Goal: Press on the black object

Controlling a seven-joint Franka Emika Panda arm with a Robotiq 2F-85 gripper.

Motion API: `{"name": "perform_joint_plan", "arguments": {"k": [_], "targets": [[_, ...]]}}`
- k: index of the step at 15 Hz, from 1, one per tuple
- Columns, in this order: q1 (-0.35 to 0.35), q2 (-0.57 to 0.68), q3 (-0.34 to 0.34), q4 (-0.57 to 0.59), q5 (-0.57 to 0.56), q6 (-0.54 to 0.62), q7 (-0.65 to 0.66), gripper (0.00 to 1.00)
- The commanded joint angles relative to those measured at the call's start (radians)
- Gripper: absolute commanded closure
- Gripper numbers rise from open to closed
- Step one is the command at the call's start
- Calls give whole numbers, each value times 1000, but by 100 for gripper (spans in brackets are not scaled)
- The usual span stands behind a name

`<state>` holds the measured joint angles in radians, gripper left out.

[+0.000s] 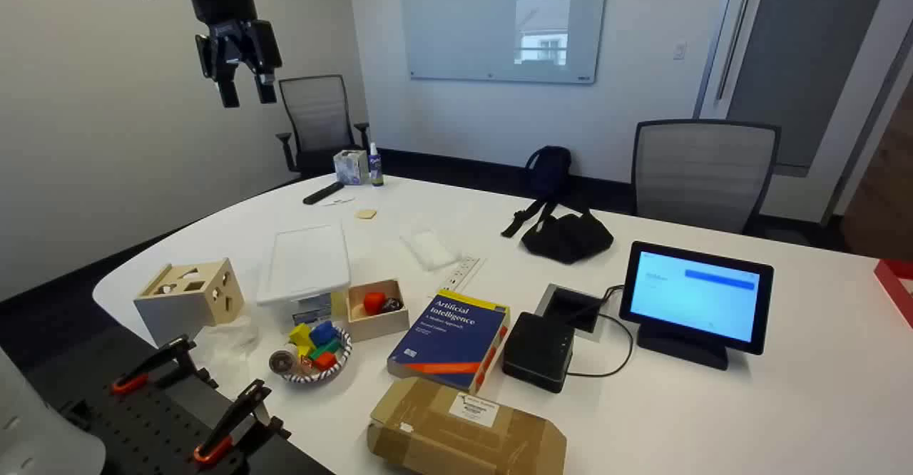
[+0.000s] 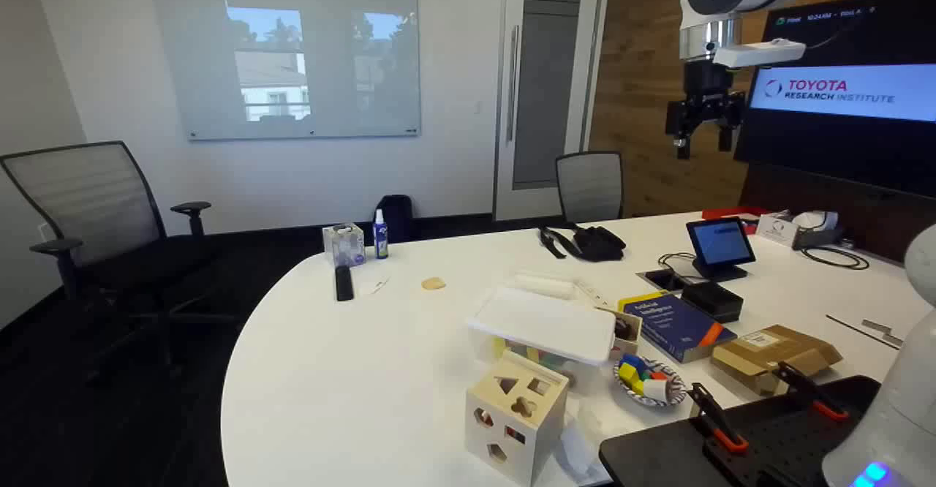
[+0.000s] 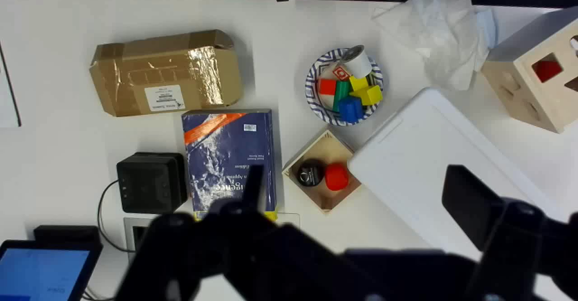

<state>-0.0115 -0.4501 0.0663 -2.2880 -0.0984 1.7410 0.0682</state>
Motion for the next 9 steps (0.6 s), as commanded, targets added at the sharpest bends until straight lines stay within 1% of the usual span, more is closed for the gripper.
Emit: {"name": "perform_joint_plan", "arguments": {"k": [1,6,8,9], "targets": [[10,1,-8,2,-3,-3,3,0],[10,1,-8,2,-3,-3,3,0],[-13,27,-19,3,-10,43,42,0],[-30,9,-27,-21,-8,89,93,0]]}}
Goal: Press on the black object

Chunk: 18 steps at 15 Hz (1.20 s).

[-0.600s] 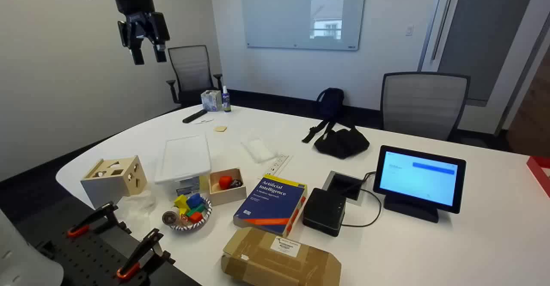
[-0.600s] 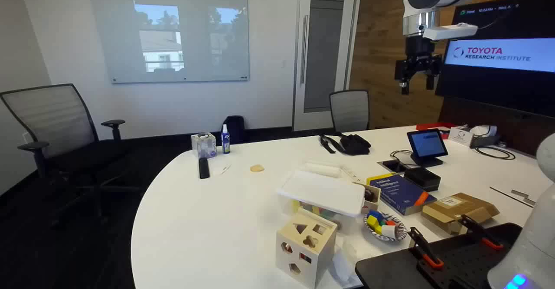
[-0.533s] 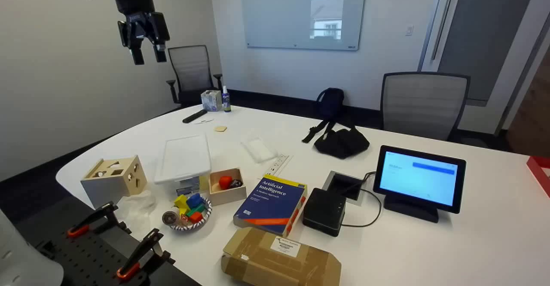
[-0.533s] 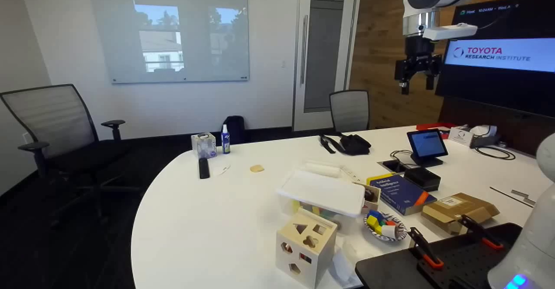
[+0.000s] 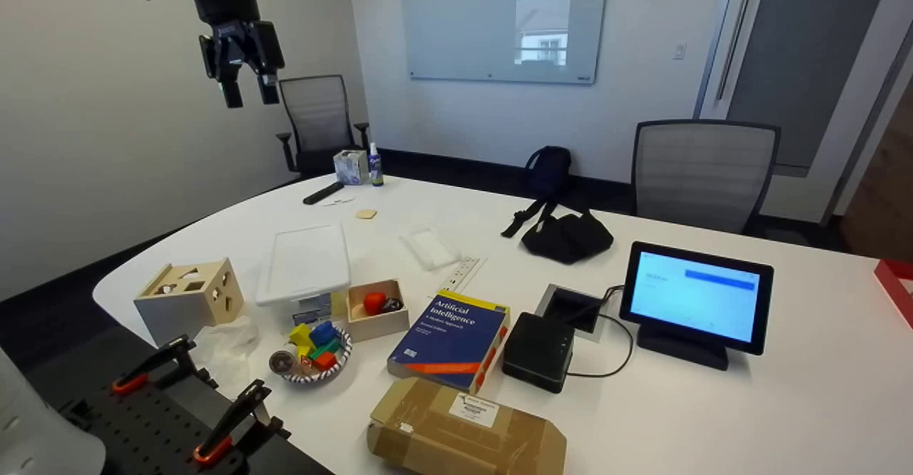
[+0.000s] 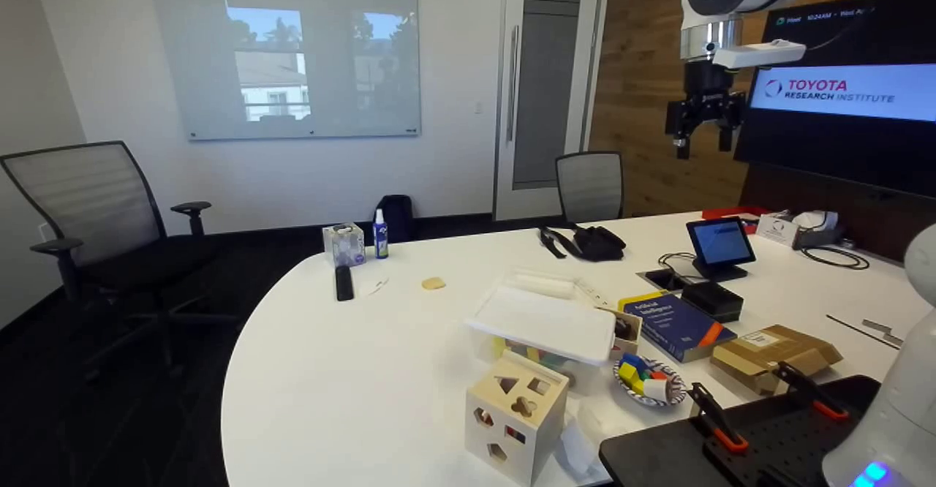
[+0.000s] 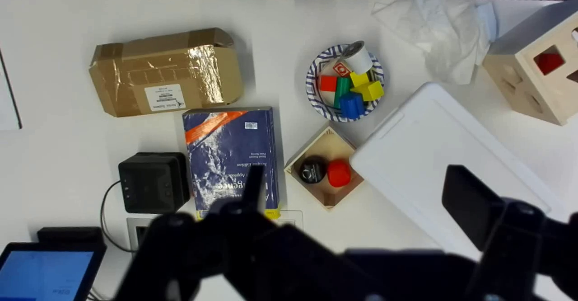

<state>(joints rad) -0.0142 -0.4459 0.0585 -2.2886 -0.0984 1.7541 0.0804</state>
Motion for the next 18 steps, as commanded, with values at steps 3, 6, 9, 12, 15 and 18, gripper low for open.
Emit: {"name": "perform_joint_plan", "arguments": {"k": [3,6,9,12,15,18], "targets": [[-85,69,-81,-25,0,190,138,0],[-147,178,-163,-4,26,317,157,0],[-189,329,-246,35,106,454,147,0],[-210,482,-305,97,281,559,116,0],[-237,624,-315,192,467,594,90,0],[-276,756,-307,316,558,581,117,0]]}}
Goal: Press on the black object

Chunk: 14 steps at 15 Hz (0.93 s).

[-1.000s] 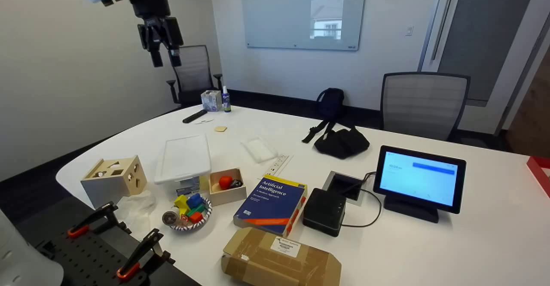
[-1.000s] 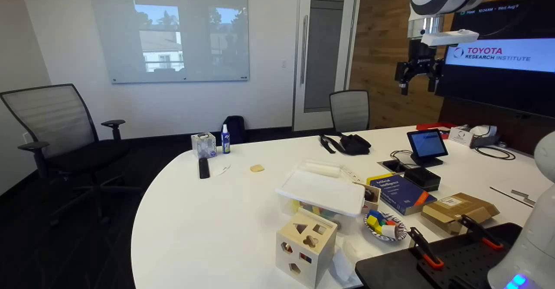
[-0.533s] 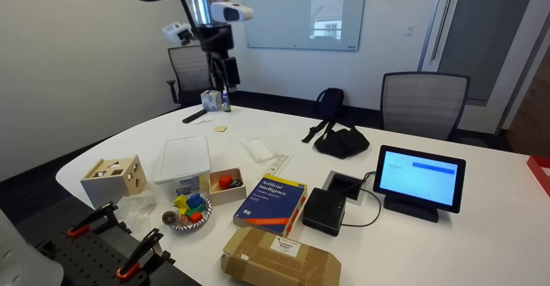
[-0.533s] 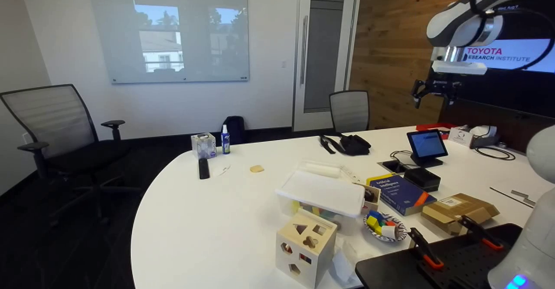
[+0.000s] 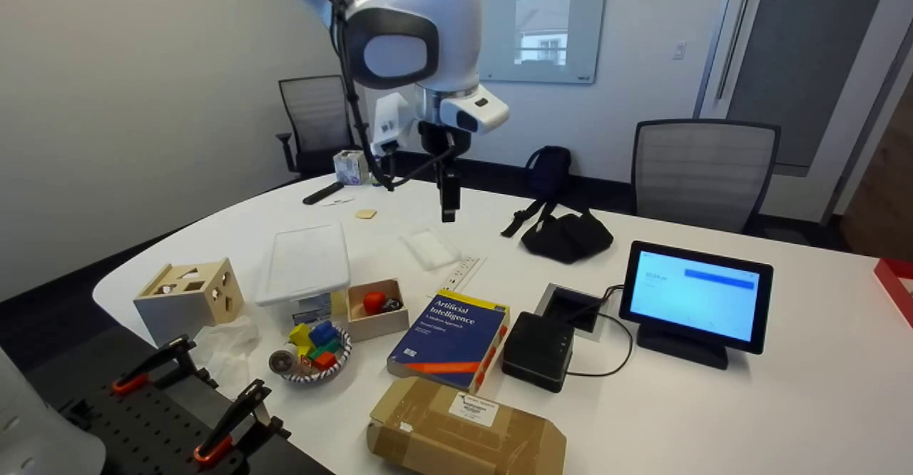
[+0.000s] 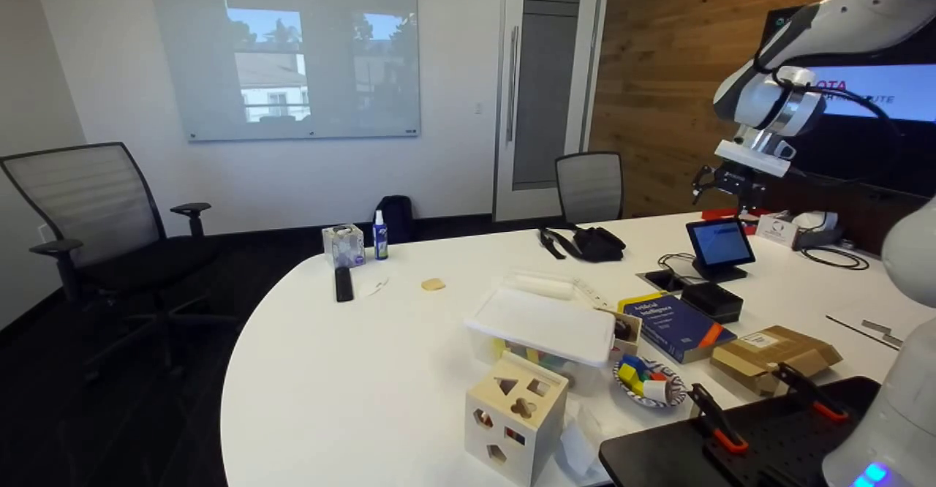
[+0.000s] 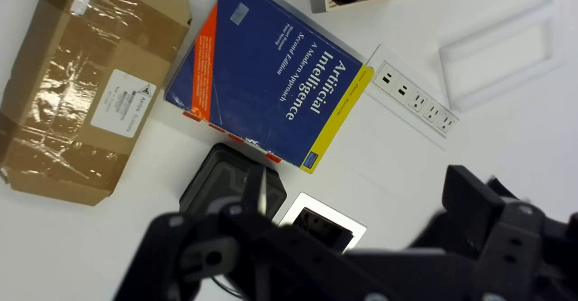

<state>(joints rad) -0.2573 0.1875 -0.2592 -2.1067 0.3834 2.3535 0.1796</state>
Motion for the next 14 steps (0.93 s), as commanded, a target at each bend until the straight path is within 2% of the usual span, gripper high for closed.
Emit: {"name": "perform_joint_plan", "arguments": {"k": [1,6,14], "targets": [[-43,162,8,176,80,-27,40,0],[-84,323,-7,332,52,-39,174,0],[-153,516,10,511,73,-14,247,0]]}}
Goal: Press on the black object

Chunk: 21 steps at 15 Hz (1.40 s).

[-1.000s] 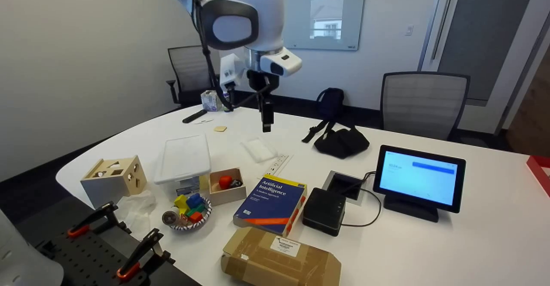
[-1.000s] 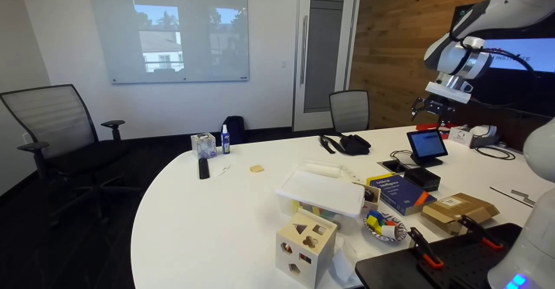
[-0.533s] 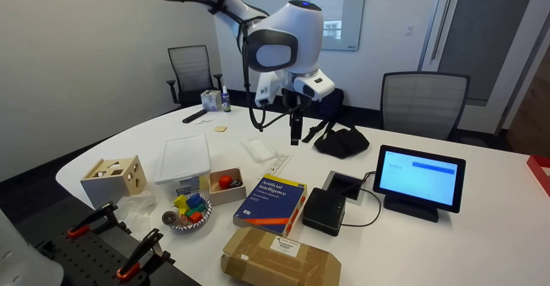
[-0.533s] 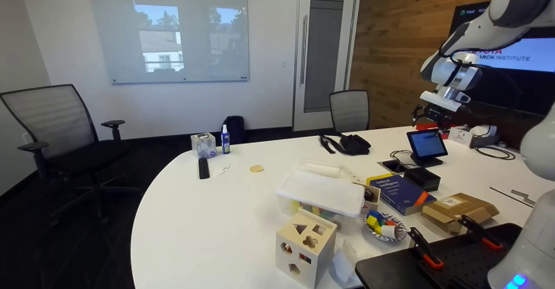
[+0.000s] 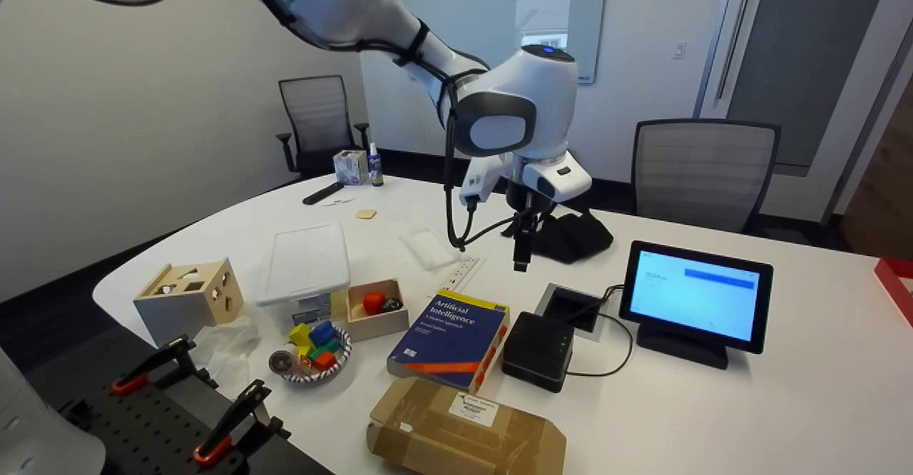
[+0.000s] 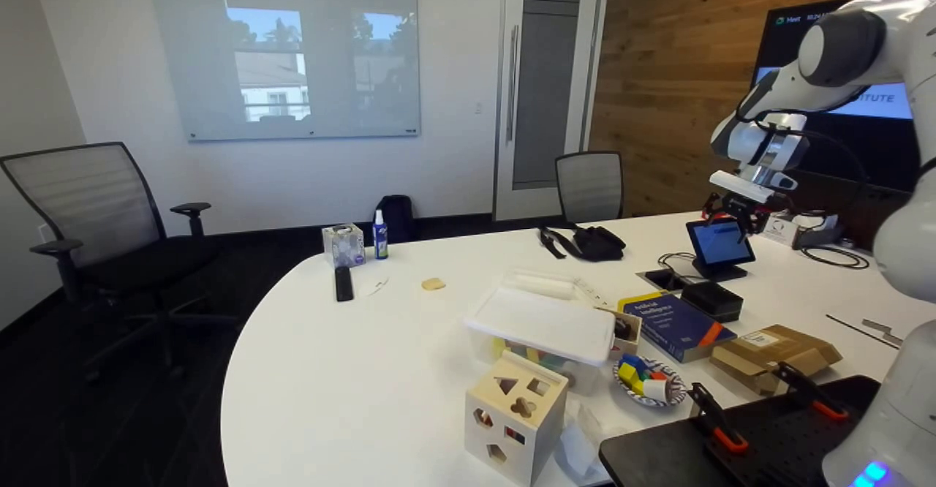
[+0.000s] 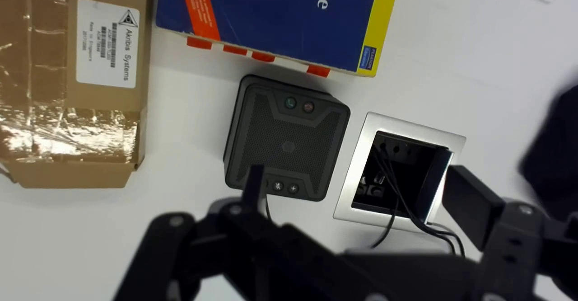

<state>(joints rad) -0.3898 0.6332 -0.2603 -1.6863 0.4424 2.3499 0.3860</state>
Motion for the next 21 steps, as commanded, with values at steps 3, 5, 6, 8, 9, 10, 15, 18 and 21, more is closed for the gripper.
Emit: {"name": "perform_joint_plan", "arguments": {"k": [3,5,6,8,9,10,15,18,21], "targets": [[-41,157,23,177,16,-24,59,0],[-50,218,28,233,11,-35,80,0],[-54,247,30,258,9,-38,89,0],[-63,301,32,307,5,-46,98,2],[-65,323,30,326,4,-45,110,25],[-67,345,27,346,-2,-48,119,27],[-76,421,24,422,-13,-70,143,59],[-78,448,23,456,-17,-74,161,84],[-77,475,20,487,-25,-83,177,100]]}}
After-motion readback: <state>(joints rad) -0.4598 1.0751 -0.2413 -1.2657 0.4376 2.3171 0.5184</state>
